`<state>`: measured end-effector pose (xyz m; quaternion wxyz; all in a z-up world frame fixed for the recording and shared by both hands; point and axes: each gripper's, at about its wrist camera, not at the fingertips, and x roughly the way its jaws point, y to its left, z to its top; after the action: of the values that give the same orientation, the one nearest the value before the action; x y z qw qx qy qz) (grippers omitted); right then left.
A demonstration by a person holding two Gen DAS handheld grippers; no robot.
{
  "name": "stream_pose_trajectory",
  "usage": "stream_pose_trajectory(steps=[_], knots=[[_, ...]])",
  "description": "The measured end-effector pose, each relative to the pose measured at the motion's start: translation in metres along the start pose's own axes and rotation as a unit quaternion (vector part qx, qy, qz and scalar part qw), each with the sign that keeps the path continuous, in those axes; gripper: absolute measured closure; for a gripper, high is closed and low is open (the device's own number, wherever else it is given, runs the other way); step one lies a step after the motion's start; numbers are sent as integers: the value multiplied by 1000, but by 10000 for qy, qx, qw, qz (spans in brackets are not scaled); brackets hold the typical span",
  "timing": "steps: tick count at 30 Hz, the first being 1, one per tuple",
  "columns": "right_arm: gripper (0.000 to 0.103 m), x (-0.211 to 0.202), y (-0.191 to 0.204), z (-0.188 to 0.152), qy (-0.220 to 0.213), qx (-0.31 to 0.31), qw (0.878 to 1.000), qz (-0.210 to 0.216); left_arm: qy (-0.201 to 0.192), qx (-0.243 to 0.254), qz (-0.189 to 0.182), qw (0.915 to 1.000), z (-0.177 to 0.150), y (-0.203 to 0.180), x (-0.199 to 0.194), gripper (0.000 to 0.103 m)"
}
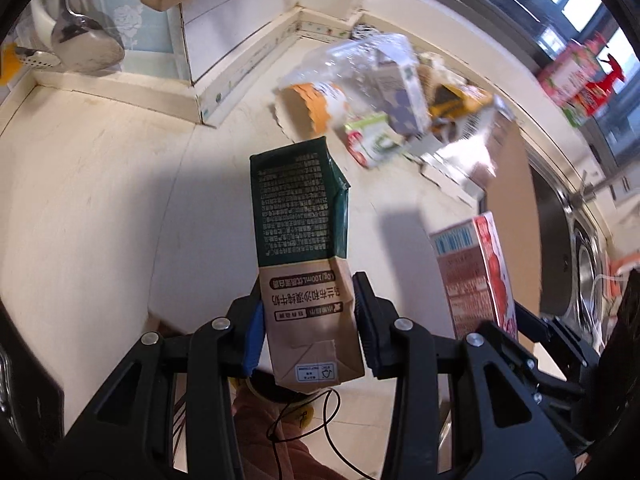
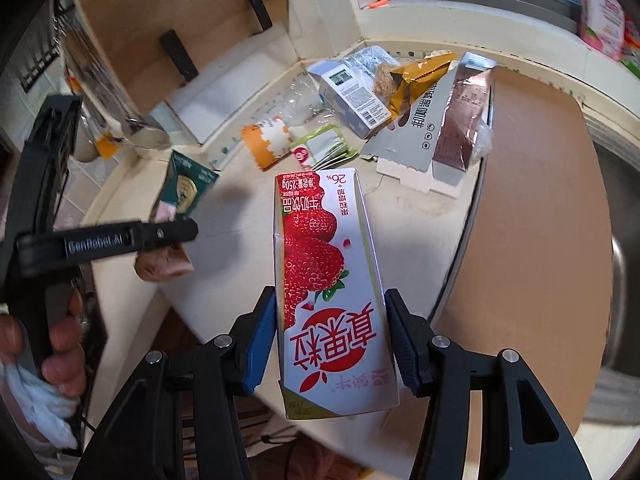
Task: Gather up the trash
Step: 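Carry both cartons down toward the black trash bin on the floor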
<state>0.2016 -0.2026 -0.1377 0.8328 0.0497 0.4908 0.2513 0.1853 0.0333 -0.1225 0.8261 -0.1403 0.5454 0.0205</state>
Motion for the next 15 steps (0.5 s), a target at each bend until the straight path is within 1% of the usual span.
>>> stream_pose_trajectory(steps=[6,11,15], knots=[[50,-42,8,-39,-140,239,9993,266,-101,204,-104,9997,-52,-14,-32,67],[50,-65,18,-76,-193,295,9988,348,-291,448,-126,9985,-96,-19,-53,67],[50,-80,26,-108,-175,345,9984,402,-384,600,-153,9973,-121,-19,-62,67]])
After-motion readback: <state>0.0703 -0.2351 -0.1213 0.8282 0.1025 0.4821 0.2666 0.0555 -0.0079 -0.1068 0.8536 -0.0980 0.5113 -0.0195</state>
